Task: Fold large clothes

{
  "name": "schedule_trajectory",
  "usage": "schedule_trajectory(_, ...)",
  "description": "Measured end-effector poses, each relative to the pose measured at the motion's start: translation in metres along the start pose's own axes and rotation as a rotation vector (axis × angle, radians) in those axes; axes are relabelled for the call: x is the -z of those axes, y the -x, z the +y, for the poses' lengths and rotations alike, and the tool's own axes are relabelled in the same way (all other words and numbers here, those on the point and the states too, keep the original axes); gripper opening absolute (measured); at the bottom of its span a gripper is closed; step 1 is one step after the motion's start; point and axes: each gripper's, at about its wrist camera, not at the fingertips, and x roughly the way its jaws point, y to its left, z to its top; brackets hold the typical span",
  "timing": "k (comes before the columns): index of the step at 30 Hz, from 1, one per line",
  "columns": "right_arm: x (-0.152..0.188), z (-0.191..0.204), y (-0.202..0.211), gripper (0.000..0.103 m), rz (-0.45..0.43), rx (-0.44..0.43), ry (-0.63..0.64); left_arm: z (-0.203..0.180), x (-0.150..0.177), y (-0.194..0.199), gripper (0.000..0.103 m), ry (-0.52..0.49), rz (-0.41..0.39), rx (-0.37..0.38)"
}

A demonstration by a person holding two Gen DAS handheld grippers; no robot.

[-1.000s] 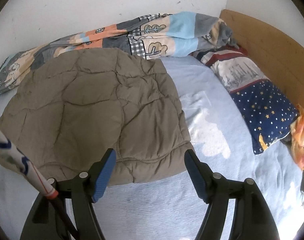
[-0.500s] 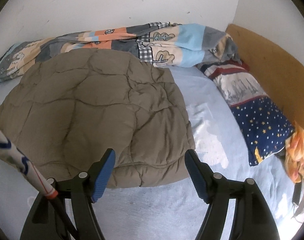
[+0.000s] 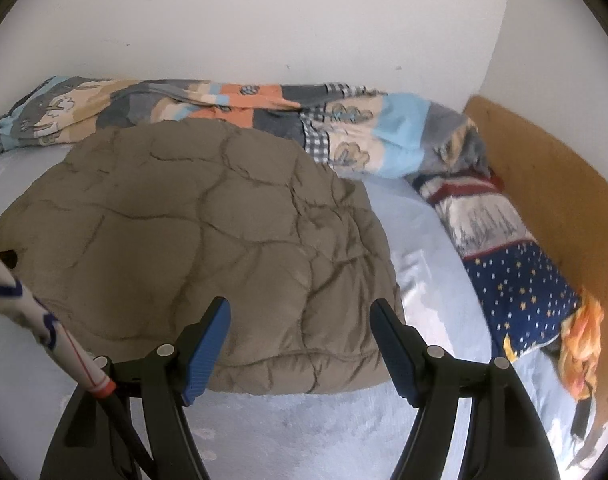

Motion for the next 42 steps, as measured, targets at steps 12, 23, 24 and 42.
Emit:
schedule_trajectory(12, 0.003, -0.008, -0.004, 0.081, 0.029, -0.036, -0.075, 0.013, -0.002, 0.013, 0.078, 0.0, -0.079, -0.1)
schedule_trajectory(23, -0.005, 0.037, 0.023, 0.082, -0.095, -0.019, 0.069, 0.002, 0.0, 0.028, 0.078, -0.081, -0.146, -0.133)
schedule_trajectory(24, -0.006, 0.04, 0.025, 0.082, -0.105, -0.015, 0.078, 0.001, 0.0, 0.029, 0.078, -0.087, -0.151, -0.135)
schedule_trajectory(42, -0.009, 0.06, 0.053, 0.085, -0.2, -0.013, 0.125, -0.02, 0.006, 0.031, 0.078, -0.176, -0.173, -0.142)
